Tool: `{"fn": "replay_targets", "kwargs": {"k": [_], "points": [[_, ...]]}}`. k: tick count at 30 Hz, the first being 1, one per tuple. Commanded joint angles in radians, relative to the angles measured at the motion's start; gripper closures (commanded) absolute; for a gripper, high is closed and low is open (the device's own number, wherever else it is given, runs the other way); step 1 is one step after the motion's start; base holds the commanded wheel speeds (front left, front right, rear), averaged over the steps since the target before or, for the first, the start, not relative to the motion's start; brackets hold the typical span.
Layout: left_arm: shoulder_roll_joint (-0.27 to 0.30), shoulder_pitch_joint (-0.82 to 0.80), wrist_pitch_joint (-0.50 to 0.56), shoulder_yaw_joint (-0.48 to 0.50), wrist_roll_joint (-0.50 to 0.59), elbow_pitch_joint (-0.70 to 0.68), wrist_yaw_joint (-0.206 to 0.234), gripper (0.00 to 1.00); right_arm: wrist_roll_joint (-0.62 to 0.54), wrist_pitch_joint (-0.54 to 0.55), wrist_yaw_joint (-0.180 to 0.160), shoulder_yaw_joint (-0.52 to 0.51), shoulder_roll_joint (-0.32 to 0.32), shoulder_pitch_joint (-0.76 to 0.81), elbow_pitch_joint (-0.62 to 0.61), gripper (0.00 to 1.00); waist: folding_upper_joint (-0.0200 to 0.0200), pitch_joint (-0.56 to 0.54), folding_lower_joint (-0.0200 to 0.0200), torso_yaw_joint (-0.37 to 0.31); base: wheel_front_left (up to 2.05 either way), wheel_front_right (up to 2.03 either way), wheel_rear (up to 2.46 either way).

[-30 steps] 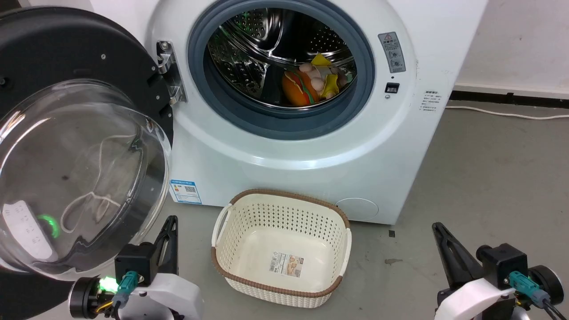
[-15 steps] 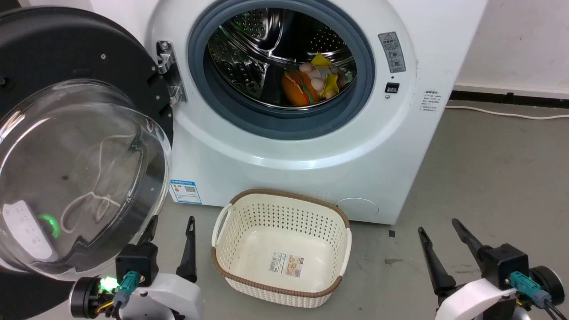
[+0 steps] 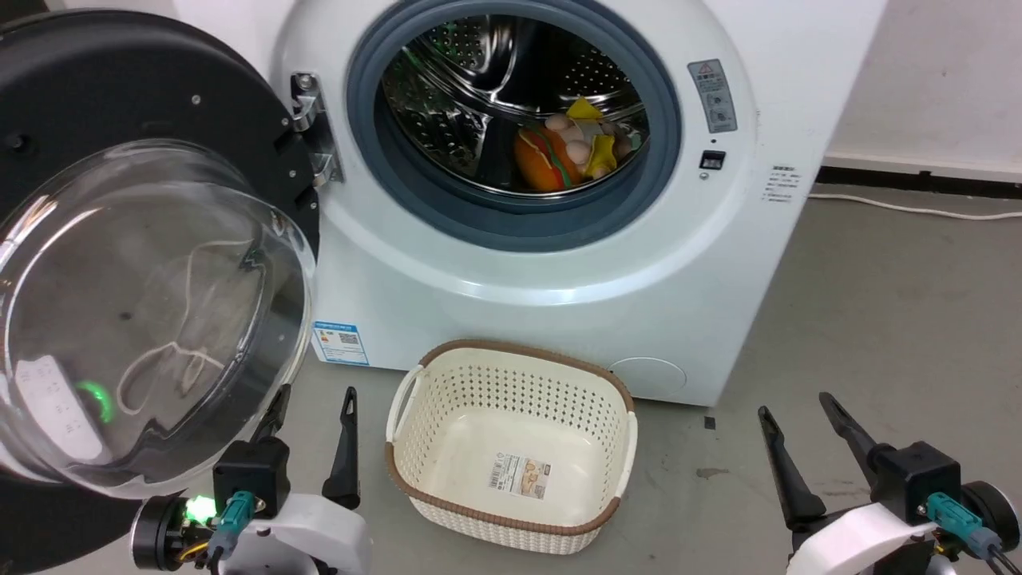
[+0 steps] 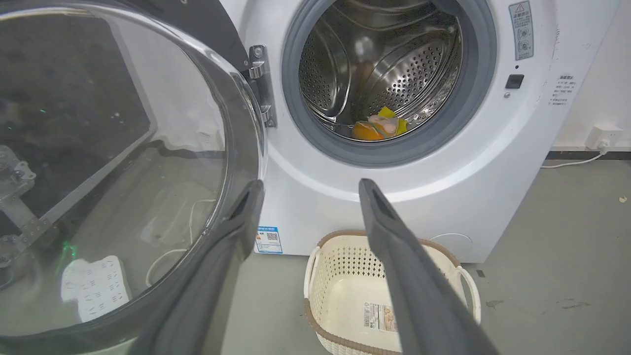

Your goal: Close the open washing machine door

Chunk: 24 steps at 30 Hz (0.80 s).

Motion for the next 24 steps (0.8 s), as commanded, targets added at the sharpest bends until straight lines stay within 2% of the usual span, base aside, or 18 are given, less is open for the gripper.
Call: {"fn": "replay_targets", "kwargs": {"k": [1, 24], "points": [[0.001, 0.0, -0.012, -0.001, -0.004, 0.003, -0.005, 0.0, 0.01, -0.01, 0.0, -0.002, 0.001, 0.009, 0.002, 0.0, 0.0, -0.001, 0.0, 0.005, 0.0, 0.0, 0.0], [0.006, 0.029, -0.06, 0.001, -0.013, -0.004, -0.009, 0.0, 0.005, -0.058, 0.0, 0.032, 0.002, 0.012, 0.021, 0.0, 0.0, -0.003, 0.0, 0.158, 0.0, 0.0, 0.0]]}}
